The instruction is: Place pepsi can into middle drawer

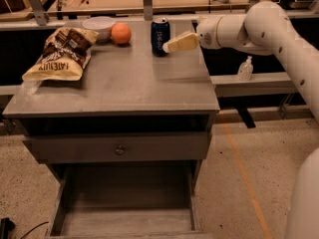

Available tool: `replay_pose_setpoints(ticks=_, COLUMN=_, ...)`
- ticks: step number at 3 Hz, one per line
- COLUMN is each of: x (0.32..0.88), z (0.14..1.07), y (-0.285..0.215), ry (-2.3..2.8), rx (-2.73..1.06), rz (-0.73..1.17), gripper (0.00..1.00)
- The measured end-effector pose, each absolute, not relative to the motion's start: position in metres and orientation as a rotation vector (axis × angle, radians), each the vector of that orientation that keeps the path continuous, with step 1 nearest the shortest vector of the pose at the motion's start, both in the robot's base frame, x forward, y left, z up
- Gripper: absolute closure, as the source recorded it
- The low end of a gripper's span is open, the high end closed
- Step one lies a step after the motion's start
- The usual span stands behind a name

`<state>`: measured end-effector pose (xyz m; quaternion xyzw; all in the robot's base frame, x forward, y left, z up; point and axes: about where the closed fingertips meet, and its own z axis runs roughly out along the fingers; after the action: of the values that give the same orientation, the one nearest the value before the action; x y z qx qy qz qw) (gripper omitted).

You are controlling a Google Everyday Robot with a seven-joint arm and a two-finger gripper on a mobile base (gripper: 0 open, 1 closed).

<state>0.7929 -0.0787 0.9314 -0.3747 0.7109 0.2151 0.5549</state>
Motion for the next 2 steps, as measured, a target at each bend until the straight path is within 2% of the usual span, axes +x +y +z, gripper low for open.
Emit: replay_pose_setpoints(ticks=2, x=0.827, z=0.92, y=-0.077, ry=1.712, rx=-0.867, rz=0.475, gripper=0.0)
